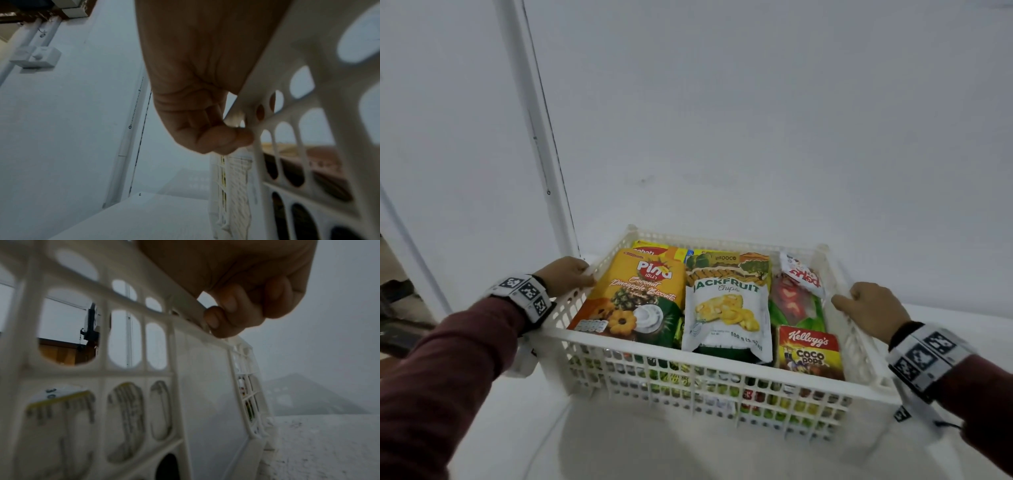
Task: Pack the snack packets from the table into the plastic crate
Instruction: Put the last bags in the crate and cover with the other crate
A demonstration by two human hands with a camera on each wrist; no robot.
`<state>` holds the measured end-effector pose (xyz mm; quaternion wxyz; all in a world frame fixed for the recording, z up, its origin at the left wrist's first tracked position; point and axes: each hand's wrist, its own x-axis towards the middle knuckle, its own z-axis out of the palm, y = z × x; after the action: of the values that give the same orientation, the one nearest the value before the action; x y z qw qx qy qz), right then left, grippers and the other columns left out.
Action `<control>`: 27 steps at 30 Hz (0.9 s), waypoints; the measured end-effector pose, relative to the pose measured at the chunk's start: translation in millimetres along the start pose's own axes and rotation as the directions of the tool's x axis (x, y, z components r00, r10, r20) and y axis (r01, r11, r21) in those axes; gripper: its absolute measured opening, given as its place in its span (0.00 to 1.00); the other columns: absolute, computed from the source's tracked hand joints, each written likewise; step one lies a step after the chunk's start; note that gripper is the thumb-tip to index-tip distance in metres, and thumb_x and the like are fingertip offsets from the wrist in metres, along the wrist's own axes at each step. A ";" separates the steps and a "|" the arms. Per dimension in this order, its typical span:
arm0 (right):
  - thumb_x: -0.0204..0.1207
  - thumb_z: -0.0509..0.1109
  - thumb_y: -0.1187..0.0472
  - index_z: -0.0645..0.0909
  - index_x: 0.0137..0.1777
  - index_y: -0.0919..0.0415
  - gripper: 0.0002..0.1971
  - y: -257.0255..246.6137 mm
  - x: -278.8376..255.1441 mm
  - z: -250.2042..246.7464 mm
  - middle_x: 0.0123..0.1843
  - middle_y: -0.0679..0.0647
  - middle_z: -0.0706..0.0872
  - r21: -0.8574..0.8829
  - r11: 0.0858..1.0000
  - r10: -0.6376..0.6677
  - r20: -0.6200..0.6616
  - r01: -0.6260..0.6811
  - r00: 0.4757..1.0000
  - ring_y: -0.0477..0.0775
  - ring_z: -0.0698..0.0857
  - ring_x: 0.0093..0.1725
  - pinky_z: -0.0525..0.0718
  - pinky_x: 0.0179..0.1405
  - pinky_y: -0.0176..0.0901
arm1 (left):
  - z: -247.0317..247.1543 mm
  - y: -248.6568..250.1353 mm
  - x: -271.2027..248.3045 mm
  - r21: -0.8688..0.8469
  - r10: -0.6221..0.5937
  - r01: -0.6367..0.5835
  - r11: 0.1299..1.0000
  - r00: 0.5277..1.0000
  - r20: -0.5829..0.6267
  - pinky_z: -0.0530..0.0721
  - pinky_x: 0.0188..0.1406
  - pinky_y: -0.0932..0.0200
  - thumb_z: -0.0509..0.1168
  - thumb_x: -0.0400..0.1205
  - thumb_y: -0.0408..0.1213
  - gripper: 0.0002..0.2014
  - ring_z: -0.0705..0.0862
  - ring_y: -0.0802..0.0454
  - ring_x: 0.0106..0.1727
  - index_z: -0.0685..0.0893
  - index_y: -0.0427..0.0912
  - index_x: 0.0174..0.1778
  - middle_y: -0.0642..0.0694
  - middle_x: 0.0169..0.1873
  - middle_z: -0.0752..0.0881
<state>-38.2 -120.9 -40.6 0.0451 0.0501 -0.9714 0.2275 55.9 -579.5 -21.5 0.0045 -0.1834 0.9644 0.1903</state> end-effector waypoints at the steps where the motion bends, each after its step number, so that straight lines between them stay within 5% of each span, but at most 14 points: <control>1: 0.77 0.66 0.54 0.62 0.27 0.59 0.21 -0.2 -0.1 -0.5 0.28 0.53 0.69 -0.002 1.000 0.005 0.011 -0.005 1.000 0.54 0.70 0.31 0.62 0.26 0.42 | -0.4 0.0 0.2 0.008 0.005 -0.005 1.000 1.000 0.005 0.71 0.32 0.63 0.64 0.81 0.38 0.12 0.78 0.47 0.37 0.83 0.31 0.45 0.38 0.37 0.82; 6: 0.81 0.60 0.49 0.66 0.34 0.59 0.18 -6.4 -8.8 -11.2 0.34 0.53 0.74 -0.077 0.997 0.021 0.133 -0.011 0.991 0.56 0.75 0.41 0.66 0.30 0.41 | -5.9 -1.6 -4.3 0.053 -0.020 0.015 0.998 0.994 0.108 0.78 0.55 0.55 0.59 0.84 0.47 0.22 0.81 0.41 0.58 0.78 0.33 0.65 0.36 0.59 0.82; 10: 0.83 0.50 0.44 0.72 0.45 0.62 0.21 -7.6 -32.8 -29.2 0.33 0.53 0.79 -0.085 0.996 0.057 0.230 -0.038 0.972 0.50 0.77 0.30 0.74 0.33 0.41 | -38.5 -2.9 -26.1 -0.177 -0.117 0.156 0.972 0.971 0.210 0.77 0.40 0.58 0.58 0.83 0.51 0.23 0.80 0.45 0.44 0.75 0.39 0.67 0.43 0.51 0.80; 13: 0.84 0.54 0.48 0.75 0.58 0.62 0.18 5.5 -57.4 -41.6 0.45 0.56 0.83 -0.040 0.998 0.059 0.185 -0.053 0.981 0.53 0.78 0.43 0.76 0.50 0.43 | -69.8 12.6 -52.2 -0.193 -0.007 0.024 0.981 0.996 0.089 0.75 0.40 0.57 0.61 0.81 0.50 0.24 0.81 0.42 0.49 0.74 0.41 0.69 0.41 0.56 0.82; 15: 0.83 0.58 0.51 0.74 0.66 0.61 0.18 20.4 -76.4 -48.6 0.51 0.56 0.80 -0.057 0.996 0.074 0.144 -0.066 0.987 0.52 0.75 0.51 0.73 0.58 0.44 | -81.8 38.9 -82.8 -0.253 0.181 -0.169 0.953 0.983 0.024 0.77 0.39 0.57 0.67 0.72 0.61 0.31 0.83 0.43 0.49 0.76 0.46 0.65 0.42 0.56 0.84; 17: 0.82 0.60 0.53 0.71 0.70 0.59 0.19 38.9 -95.4 -54.8 0.50 0.54 0.79 -0.099 0.991 0.104 0.125 -0.092 0.987 0.53 0.75 0.52 0.72 0.57 0.43 | -80.5 76.5 -123.7 -0.289 0.406 -0.383 0.877 0.914 0.021 0.80 0.41 0.59 0.66 0.48 0.78 0.43 0.85 0.49 0.46 0.79 0.58 0.55 0.51 0.47 0.86; 18: 0.82 0.60 0.53 0.71 0.70 0.59 0.19 48.6 -103.7 -57.7 0.50 0.54 0.79 -0.123 0.986 0.123 0.117 -0.109 0.985 0.53 0.76 0.52 0.72 0.57 0.43 | -72.9 94.9 -139.1 -0.318 0.498 -0.462 0.828 0.867 0.036 0.81 0.43 0.59 0.64 0.43 0.81 0.43 0.86 0.52 0.45 0.79 0.62 0.52 0.54 0.42 0.87; 20: 0.82 0.61 0.54 0.70 0.71 0.59 0.19 70.4 -121.4 -65.2 0.49 0.54 0.79 -0.167 0.975 0.164 0.103 -0.146 0.981 0.55 0.78 0.55 0.73 0.59 0.44 | -45.3 137.6 -168.2 -0.375 0.643 -0.571 0.730 0.760 0.093 0.82 0.46 0.62 0.66 0.57 0.75 0.30 0.86 0.60 0.41 0.80 0.65 0.51 0.56 0.41 0.87; 22: 0.81 0.62 0.54 0.71 0.70 0.60 0.20 96.5 -137.6 -73.4 0.51 0.55 0.80 -0.195 0.964 0.203 0.092 -0.182 0.975 0.56 0.78 0.56 0.73 0.60 0.43 | -4.7 186.0 -190.7 -0.374 0.743 -0.657 0.655 0.651 0.156 0.78 0.42 0.72 0.66 0.75 0.56 0.15 0.84 0.65 0.38 0.81 0.60 0.56 0.56 0.41 0.84; 25: 0.80 0.64 0.54 0.71 0.70 0.60 0.21 138.5 -159.2 -87.5 0.59 0.59 0.80 -0.206 0.947 0.265 0.066 -0.247 0.962 0.53 0.75 0.52 0.73 0.62 0.43 | 62.9 258.0 -219.2 -0.337 0.811 -0.740 0.582 0.503 0.297 0.73 0.38 0.75 0.63 0.82 0.47 0.16 0.80 0.60 0.43 0.79 0.49 0.65 0.50 0.50 0.82; 27: 0.79 0.65 0.54 0.71 0.70 0.60 0.21 172.7 -170.2 -101.0 0.65 0.61 0.78 -0.224 0.930 0.311 0.052 -0.292 0.949 0.54 0.76 0.55 0.72 0.64 0.44 | 105.9 304.7 -230.1 -0.305 0.795 -0.750 0.587 0.463 0.391 0.73 0.38 0.71 0.62 0.82 0.47 0.19 0.79 0.53 0.48 0.77 0.46 0.67 0.45 0.57 0.83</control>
<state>116.6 91.2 -44.9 -0.0274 -0.0949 -0.9874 0.1239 155.7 -197.3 9.7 0.1534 0.3275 0.8970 0.2542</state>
